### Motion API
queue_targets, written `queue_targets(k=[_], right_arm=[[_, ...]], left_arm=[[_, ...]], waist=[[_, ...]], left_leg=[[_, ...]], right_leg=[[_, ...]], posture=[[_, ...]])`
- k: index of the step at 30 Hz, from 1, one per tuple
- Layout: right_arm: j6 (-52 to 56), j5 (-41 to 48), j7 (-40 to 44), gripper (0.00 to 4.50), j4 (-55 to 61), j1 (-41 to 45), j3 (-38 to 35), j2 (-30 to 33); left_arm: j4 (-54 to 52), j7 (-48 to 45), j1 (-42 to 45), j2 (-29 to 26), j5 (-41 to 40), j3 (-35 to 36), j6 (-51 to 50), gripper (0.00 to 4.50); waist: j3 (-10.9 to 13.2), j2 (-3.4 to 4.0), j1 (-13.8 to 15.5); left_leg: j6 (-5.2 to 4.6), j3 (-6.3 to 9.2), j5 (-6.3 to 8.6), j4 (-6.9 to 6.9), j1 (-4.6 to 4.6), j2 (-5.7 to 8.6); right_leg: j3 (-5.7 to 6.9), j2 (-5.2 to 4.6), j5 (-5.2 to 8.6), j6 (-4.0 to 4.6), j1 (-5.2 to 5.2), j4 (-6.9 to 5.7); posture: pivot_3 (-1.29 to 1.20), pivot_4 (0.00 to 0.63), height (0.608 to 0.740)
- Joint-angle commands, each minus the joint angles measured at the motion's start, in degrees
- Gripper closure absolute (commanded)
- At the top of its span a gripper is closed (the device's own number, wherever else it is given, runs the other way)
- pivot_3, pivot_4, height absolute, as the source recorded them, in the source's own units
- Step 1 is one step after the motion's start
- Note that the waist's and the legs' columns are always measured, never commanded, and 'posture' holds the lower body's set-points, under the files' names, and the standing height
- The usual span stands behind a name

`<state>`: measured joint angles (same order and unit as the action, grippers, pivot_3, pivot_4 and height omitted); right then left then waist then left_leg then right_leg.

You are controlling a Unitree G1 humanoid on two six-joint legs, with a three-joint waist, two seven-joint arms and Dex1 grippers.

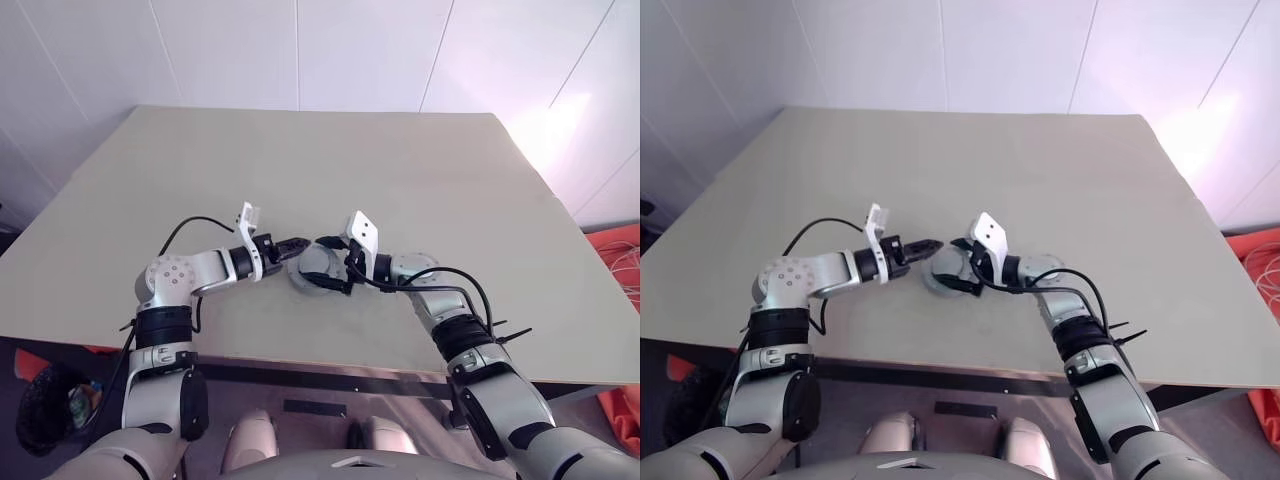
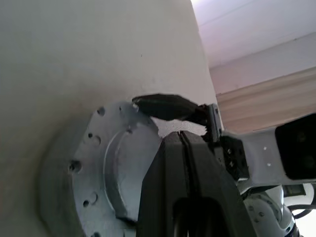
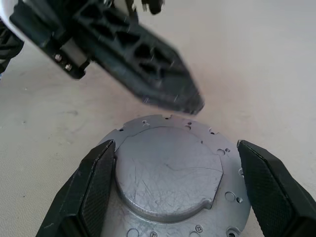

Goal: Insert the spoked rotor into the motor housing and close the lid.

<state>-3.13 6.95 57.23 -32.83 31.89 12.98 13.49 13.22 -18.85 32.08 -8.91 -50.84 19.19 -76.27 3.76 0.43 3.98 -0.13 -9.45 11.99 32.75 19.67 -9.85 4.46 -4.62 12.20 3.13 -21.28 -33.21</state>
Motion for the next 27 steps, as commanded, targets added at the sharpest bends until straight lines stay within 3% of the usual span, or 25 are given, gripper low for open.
queue_targets(k=[1,13,27], right_arm=[[0.98,-1.51,-1.11,0.06,-2.15,-0.56,-0.08,0.55],[1.01,-0.93,-1.37,0.06,-1.31,-0.43,-0.71,0.66],[13.53,10.63,1.46,0.06,9.29,0.90,-7.43,-1.33]], left_arm=[[0.48,1.28,0.64,-0.95,1.81,-0.57,-0.22,4.50],[2.32,1.24,0.00,-1.74,4.85,-1.82,0.05,4.50],[4.13,0.22,1.25,-2.97,5.52,-1.41,1.55,4.50]], waist=[[0.00,0.00,0.01],[-0.01,0.00,0.03],[0.00,-0.01,0.08]], left_leg=[[0.00,0.00,0.00,0.01,0.00,0.00],[0.00,0.01,0.00,0.02,-0.02,0.01],[-0.05,0.03,-0.01,0.06,0.23,0.00]], right_leg=[[0.00,0.00,0.00,0.00,0.00,0.00],[0.00,0.00,0.01,-0.01,0.13,0.00],[0.00,0.00,-0.01,0.03,-0.36,-0.16]], posture=[[0.00,0.000,0.740],[0.00,0.000,0.740],[0.00,0.000,0.740]])
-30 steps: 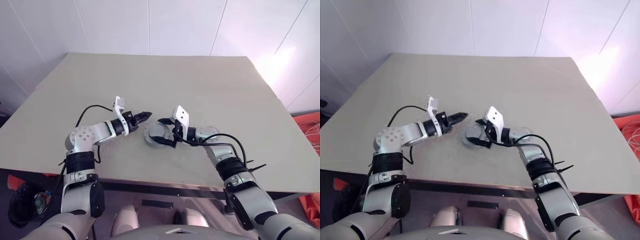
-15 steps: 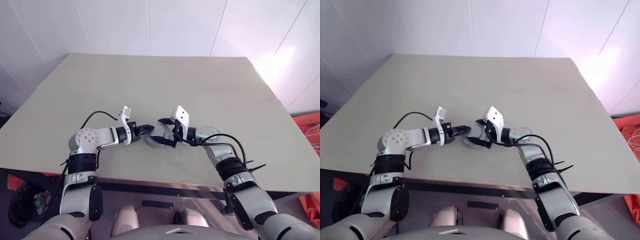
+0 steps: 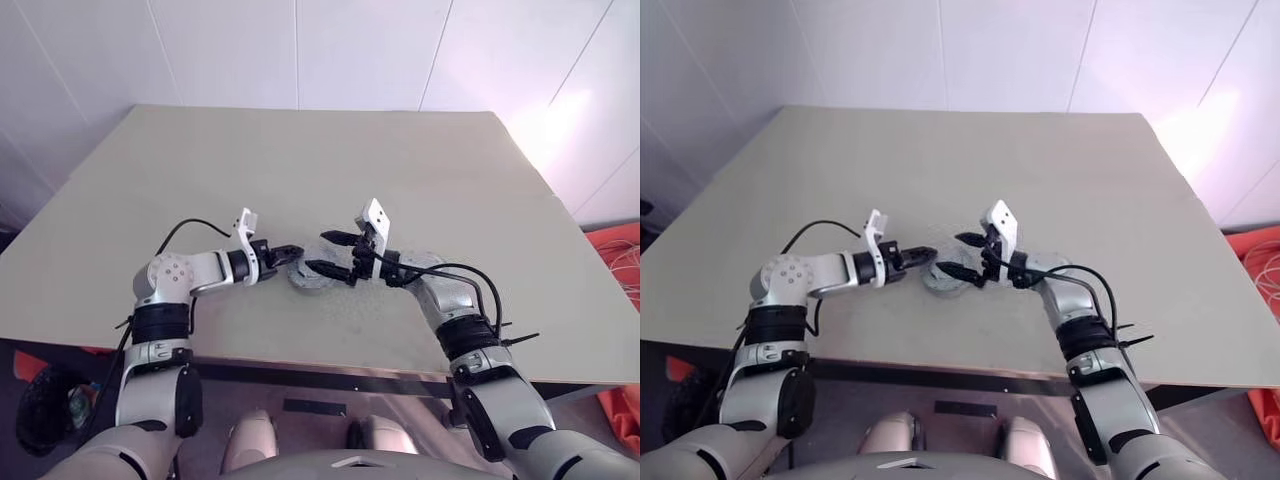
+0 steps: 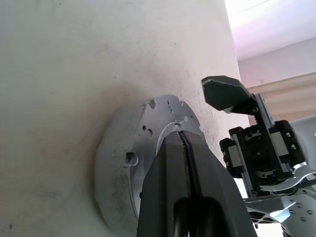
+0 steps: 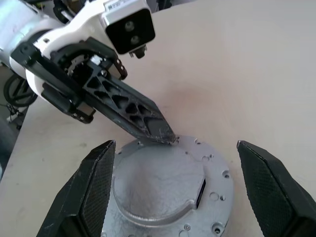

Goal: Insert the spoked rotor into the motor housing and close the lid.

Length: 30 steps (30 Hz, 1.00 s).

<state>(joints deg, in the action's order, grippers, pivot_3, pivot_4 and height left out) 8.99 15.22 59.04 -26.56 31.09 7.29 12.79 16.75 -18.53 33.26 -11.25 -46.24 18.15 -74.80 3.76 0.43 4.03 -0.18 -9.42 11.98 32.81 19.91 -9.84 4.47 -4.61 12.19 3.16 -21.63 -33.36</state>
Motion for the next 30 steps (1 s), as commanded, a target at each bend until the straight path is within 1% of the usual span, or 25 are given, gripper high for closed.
queue_targets(k=[1,6,10,12,16,18,22,25,27,30], right_arm=[[2.24,2.95,-1.06,0.06,3.13,2.07,-2.45,-0.88],[4.06,3.83,-2.25,0.06,3.76,2.99,-3.73,-1.22],[4.48,3.96,-3.09,0.06,3.78,3.18,-4.16,-1.37],[5.55,4.68,-4.42,0.06,3.52,3.80,-5.09,-1.60],[11.36,6.28,-9.52,0.06,1.73,6.15,-8.30,-1.86],[16.35,8.09,-11.73,0.06,0.65,7.65,-10.57,-1.52],[26.69,11.49,-13.04,0.06,2.12,8.79,-13.08,0.22],[38.31,14.83,-14.89,0.06,3.68,9.68,-15.10,2.55],[45.39,15.41,-15.64,0.06,4.96,9.64,-14.39,4.71],[52.04,15.61,-15.62,0.06,6.46,8.85,-12.86,7.55]], left_arm=[[0.63,-0.19,0.08,-0.59,1.03,-0.39,0.13,4.50],[0.72,-0.59,0.19,-0.52,1.29,-0.40,0.26,4.50],[0.84,-0.86,0.29,-0.55,1.51,-0.34,0.51,4.50],[0.99,-1.03,0.39,-0.64,1.65,-0.23,0.69,4.50],[1.01,-1.41,0.40,-0.75,1.82,-0.25,0.79,4.50],[0.81,-1.76,0.37,-0.75,1.82,-0.43,0.56,4.50],[0.60,-2.39,0.35,-0.71,1.95,-0.79,0.13,4.50],[0.67,-2.55,0.39,-0.74,2.15,-0.97,0.12,4.50],[0.79,-2.64,0.49,-0.80,2.26,-1.04,0.10,4.50],[1.05,-2.83,0.61,-0.82,2.48,-1.23,0.25,4.50]], waist=[[0.01,-0.01,0.06],[0.01,-0.01,0.06],[0.01,-0.01,0.09],[0.01,-0.01,0.09],[0.01,-0.01,0.08],[0.01,-0.01,0.08],[0.01,-0.01,0.24],[0.01,-0.01,0.44],[0.01,-0.01,0.63],[0.01,-0.01,0.92]], left_leg=[[-0.02,0.00,-0.01,0.03,0.11,0.00],[-0.20,0.00,-0.09,0.20,0.24,0.00],[0.00,0.00,0.00,0.21,0.21,-0.01],[0.01,0.00,0.00,0.21,0.20,0.00],[0.02,0.00,-0.01,0.23,0.20,0.00],[0.04,0.00,-0.02,0.24,0.19,0.00],[0.12,0.00,-0.07,0.25,0.19,0.00],[0.07,0.00,-0.16,0.25,0.21,0.01],[0.01,0.00,-0.21,0.27,0.21,0.01],[0.06,0.00,-0.23,0.27,0.19,0.01]], right_leg=[[0.00,0.00,0.00,0.00,-0.14,-0.04],[0.00,-0.02,0.00,0.01,-0.28,-0.19],[-0.01,-0.02,0.00,0.01,-0.28,-0.27],[-0.01,-0.02,0.00,0.01,-0.28,-0.27],[-0.02,-0.02,0.00,0.01,-0.28,-0.30],[-0.02,-0.02,-0.01,0.02,-0.28,-0.33],[-0.02,-0.02,-0.01,0.02,-0.28,-0.35],[-0.02,-0.02,-0.01,0.02,-0.30,-0.35],[-0.03,-0.02,-0.01,0.02,-0.30,-0.36],[-0.03,-0.02,-0.01,0.02,-0.30,-0.37]], posture=[[0.00,0.000,0.740],[0.00,0.000,0.740],[0.00,0.000,0.740],[0.00,0.000,0.740],[0.00,0.000,0.740],[0.00,0.000,0.740],[0.00,0.000,0.740],[0.00,0.000,0.740],[0.00,0.000,0.740],[0.00,0.000,0.740]])
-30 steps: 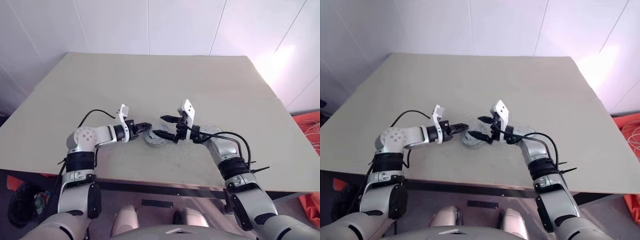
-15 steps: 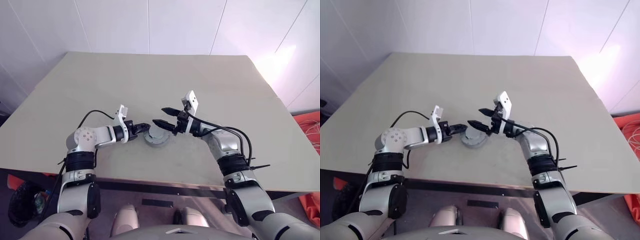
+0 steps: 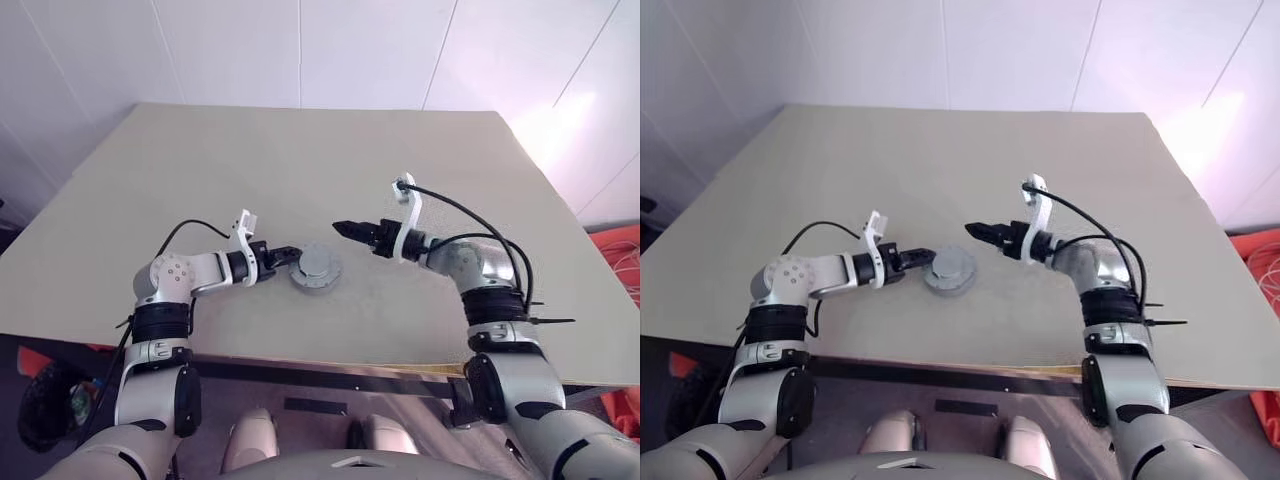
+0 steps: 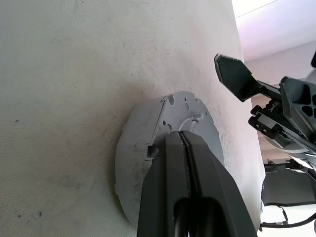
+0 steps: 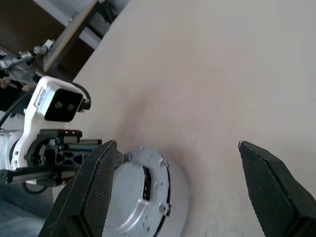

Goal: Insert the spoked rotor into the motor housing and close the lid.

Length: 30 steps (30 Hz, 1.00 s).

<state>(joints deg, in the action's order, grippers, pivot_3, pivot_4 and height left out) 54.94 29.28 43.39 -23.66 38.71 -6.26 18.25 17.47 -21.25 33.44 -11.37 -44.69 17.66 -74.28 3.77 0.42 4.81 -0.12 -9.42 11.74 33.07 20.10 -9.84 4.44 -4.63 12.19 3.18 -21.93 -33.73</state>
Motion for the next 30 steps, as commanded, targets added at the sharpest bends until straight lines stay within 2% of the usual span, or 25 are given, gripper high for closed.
queue_targets(k=[1,7,14,30], right_arm=[[8.03,1.57,0.25,0.06,3.99,0.78,1.23,3.05],[16.04,2.48,1.67,0.06,6.59,-1.72,2.74,7.03],[21.72,4.49,0.64,0.06,10.87,-3.97,2.47,6.31],[24.37,5.47,-11.26,0.06,9.70,-2.87,-4.39,-8.87]], left_arm=[[0.45,-0.19,0.46,-0.69,1.04,-0.83,-0.14,4.50],[0.86,-0.71,0.64,-0.64,1.61,-0.98,0.27,4.50],[0.54,-0.56,0.36,-0.62,1.82,-0.56,0.21,4.50],[-0.20,-0.26,0.14,-1.12,1.78,0.02,-0.14,4.50]], waist=[[0.00,0.00,0.28],[0.00,0.00,1.09],[-0.01,0.00,1.08],[-0.02,-0.01,0.67]], left_leg=[[0.07,0.00,0.02,0.00,-0.01,0.00],[0.22,0.00,0.08,0.01,0.00,0.01],[0.27,0.01,0.05,0.02,-0.02,0.00],[0.46,0.02,-0.05,0.01,-0.12,-0.05]], right_leg=[[0.00,0.00,0.00,0.00,0.00,-0.01],[0.00,0.00,0.00,-0.01,0.01,-0.02],[-0.01,0.00,0.00,-0.01,0.01,-0.06],[-0.01,0.02,-0.02,0.02,0.01,-0.17]], posture=[[0.00,0.000,0.740],[0.00,0.000,0.740],[0.00,0.000,0.740],[0.00,0.000,0.740]])
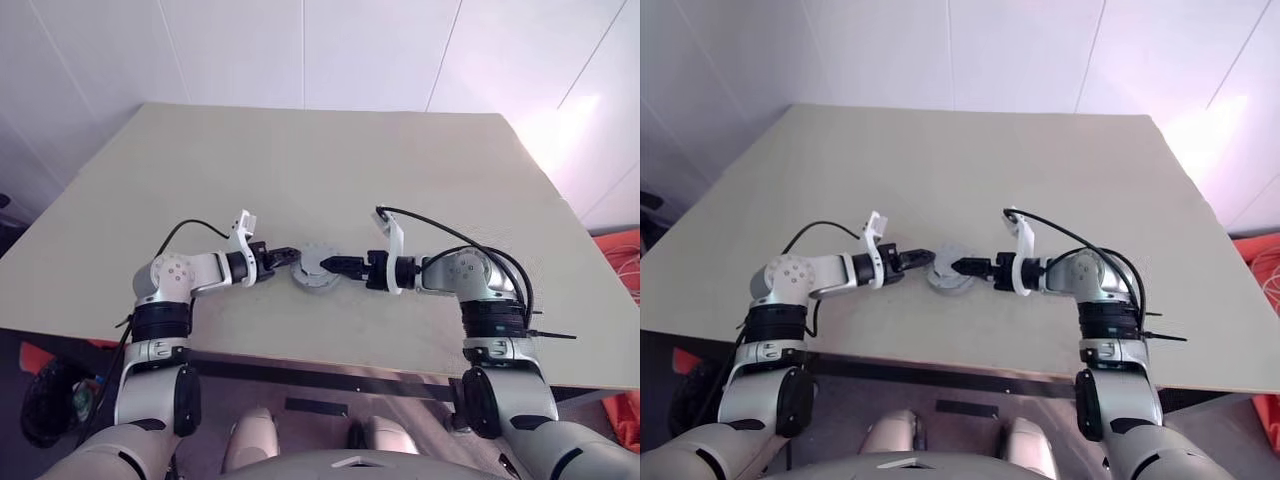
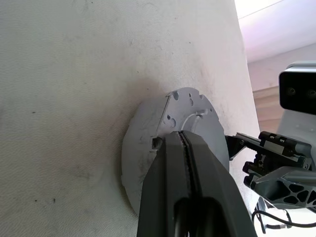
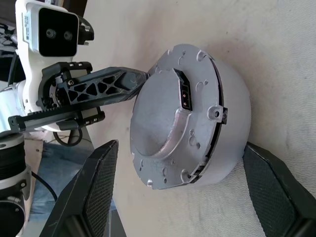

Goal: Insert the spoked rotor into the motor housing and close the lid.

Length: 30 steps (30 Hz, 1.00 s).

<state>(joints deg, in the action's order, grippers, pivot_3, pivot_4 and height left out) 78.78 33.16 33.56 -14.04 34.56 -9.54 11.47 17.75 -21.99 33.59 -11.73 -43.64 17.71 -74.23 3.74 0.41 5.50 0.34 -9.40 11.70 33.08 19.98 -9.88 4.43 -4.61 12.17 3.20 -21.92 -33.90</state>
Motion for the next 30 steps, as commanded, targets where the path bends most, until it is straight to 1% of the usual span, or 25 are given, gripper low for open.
queue_targets(k=[1,6,10,20,21,22,25,27,28,30], right_arm=[[0.67,1.79,-1.98,0.06,-0.37,1.69,-1.98,-2.85],[1.58,2.54,-4.06,0.06,-1.61,3.58,-5.28,-5.83],[2.47,2.94,-5.19,0.06,-0.93,3.94,-6.01,-7.86],[-1.24,0.97,-6.46,0.06,-3.16,3.62,-4.71,-8.05],[-1.76,0.75,-6.67,0.44,-3.63,3.58,-4.61,-7.96],[-2.20,0.57,-6.95,0.62,-4.15,3.61,-4.68,-7.89],[-2.70,0.67,-6.93,1.64,-4.67,3.76,-4.50,-7.68],[-2.74,1.01,-6.72,2.17,-4.51,3.86,-4.34,-7.60],[-2.81,1.11,-6.70,2.28,-4.45,3.89,-4.28,-7.57],[-3.06,1.16,-6.80,2.29,-4.66,4.08,-4.40,-7.53]], left_arm=[[-0.51,0.50,-0.05,-0.78,0.73,-0.02,-0.16,4.50],[-0.48,0.59,-0.04,-0.81,0.78,-0.06,-0.01,4.50],[-0.31,0.67,0.21,-0.76,0.93,-0.03,0.21,4.50],[-0.30,0.39,0.13,-0.75,1.47,0.03,0.63,4.50],[-0.30,0.36,0.12,-0.77,1.51,0.02,0.67,4.50],[-0.33,0.34,0.10,-0.79,1.55,0.03,0.68,4.50],[-0.34,0.32,0.07,-0.83,1.63,0.04,0.76,4.50],[-0.28,0.27,0.12,-0.86,1.72,0.04,0.80,4.50],[-0.27,0.25,0.14,-0.87,1.76,0.03,0.83,4.50],[-0.18,0.22,0.25,-0.89,1.80,-0.01,0.93,4.50]], waist=[[0.00,0.00,-0.05],[0.00,0.00,-0.02],[0.00,0.00,0.09],[0.00,0.00,0.09],[0.00,0.00,0.10],[0.00,0.00,0.11],[0.00,0.00,0.09],[-0.02,0.03,0.11],[-0.02,0.04,0.17],[-0.02,0.03,0.23]], left_leg=[[0.03,0.00,-0.02,-0.01,-0.01,-0.01],[0.13,0.05,-0.08,-0.03,-0.02,-0.04],[0.14,0.06,-0.08,-0.04,0.04,-0.02],[0.16,0.08,-0.09,-0.06,0.07,-0.02],[0.16,0.08,-0.09,-0.06,0.08,-0.02],[0.17,0.08,-0.09,-0.06,0.07,-0.02],[0.17,0.08,-0.10,-0.06,0.08,-0.01],[0.17,0.08,-0.10,-0.06,0.04,-0.01],[0.18,0.08,-0.10,-0.06,0.00,-0.01],[0.20,0.08,-0.11,-0.06,-0.01,-0.01]], right_leg=[[0.00,0.01,-0.01,0.01,0.00,-0.01],[0.00,0.06,-0.04,0.05,-0.01,-0.03],[0.00,0.06,-0.04,0.05,-0.06,-0.02],[0.00,0.06,-0.05,0.04,-0.09,-0.02],[0.00,0.06,-0.05,0.04,-0.10,-0.02],[0.01,0.06,-0.05,0.03,-0.09,-0.03],[0.00,0.06,-0.05,0.03,-0.09,-0.03],[0.00,0.06,-0.05,0.03,-0.07,-0.04],[0.00,0.06,-0.05,0.03,-0.04,-0.05],[0.00,0.06,-0.05,0.03,-0.02,-0.05]], posture=[[0.00,0.000,0.740],[0.00,0.000,0.740],[0.00,0.000,0.740],[0.00,0.000,0.740],[0.00,0.000,0.740],[0.00,0.000,0.740],[0.00,0.000,0.740],[0.00,0.000,0.740],[0.00,0.000,0.740],[0.00,0.000,0.740]])
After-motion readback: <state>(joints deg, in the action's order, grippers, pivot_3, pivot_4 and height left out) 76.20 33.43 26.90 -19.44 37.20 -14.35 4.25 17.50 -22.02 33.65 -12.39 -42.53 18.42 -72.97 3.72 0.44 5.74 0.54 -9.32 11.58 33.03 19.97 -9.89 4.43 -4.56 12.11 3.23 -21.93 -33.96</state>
